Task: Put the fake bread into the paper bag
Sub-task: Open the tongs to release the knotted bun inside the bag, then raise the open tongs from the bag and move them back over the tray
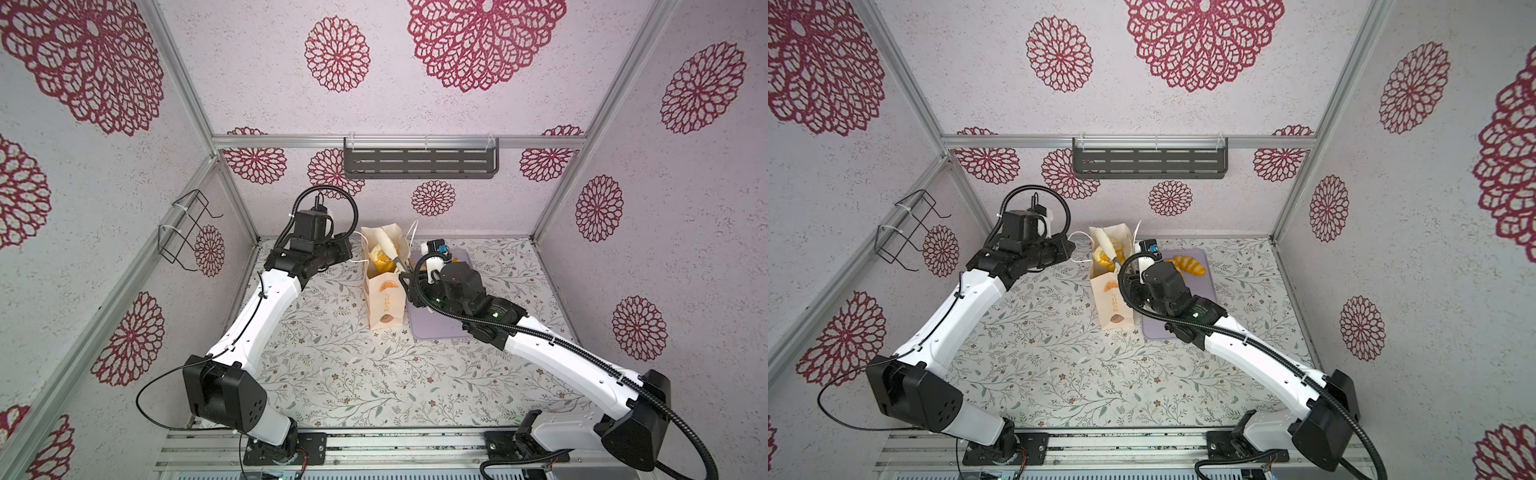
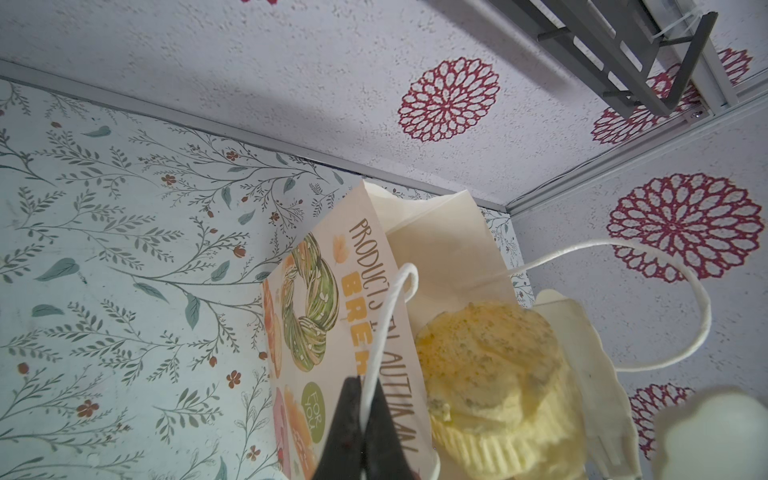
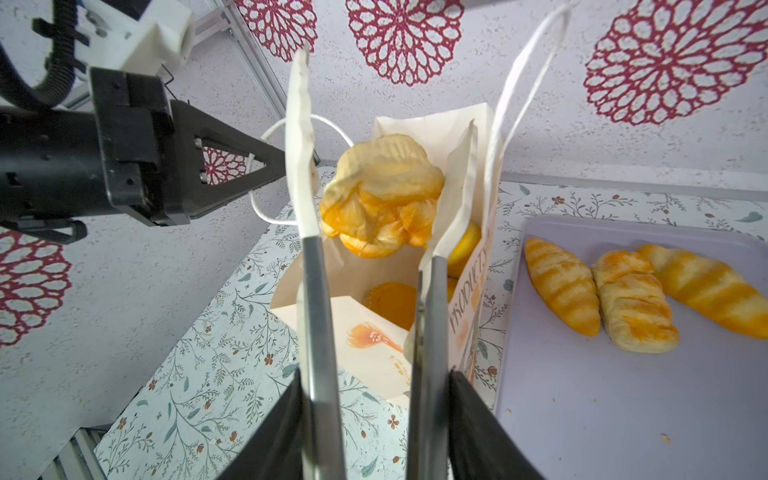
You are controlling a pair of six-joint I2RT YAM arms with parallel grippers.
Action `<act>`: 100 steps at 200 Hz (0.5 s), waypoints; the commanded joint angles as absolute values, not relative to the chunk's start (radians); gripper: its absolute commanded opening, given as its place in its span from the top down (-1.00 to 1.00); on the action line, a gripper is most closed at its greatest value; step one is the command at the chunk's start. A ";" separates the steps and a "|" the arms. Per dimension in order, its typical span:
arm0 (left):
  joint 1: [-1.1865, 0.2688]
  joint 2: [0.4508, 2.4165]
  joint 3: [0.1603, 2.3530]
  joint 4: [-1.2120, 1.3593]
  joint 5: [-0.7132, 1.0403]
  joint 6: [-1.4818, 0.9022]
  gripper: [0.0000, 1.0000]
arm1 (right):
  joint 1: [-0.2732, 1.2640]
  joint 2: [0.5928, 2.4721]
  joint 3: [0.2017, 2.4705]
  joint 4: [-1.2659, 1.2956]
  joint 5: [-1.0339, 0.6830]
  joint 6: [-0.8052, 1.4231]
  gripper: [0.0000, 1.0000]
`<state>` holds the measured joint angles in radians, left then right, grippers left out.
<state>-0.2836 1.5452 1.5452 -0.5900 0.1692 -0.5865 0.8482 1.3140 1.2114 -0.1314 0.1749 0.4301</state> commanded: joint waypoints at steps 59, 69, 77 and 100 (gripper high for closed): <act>-0.293 1.523 1.565 -0.600 0.160 -0.565 1.00 | 0.854 1.239 1.251 -0.062 0.217 0.426 -0.03; -0.293 1.515 1.566 -0.603 0.154 -0.562 1.00 | 0.854 1.234 1.253 -0.070 0.225 0.424 -0.03; -0.292 1.511 1.567 -0.603 0.149 -0.560 1.00 | 0.854 1.229 1.252 -0.079 0.229 0.423 -0.03; -0.291 1.499 1.563 -0.603 0.142 -0.560 1.00 | 0.854 1.209 1.235 -0.085 0.244 0.426 -0.03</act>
<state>-0.2836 1.5410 1.5455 -0.5968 0.1604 -0.5793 0.8482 1.2739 1.2114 -0.1326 0.1986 0.4294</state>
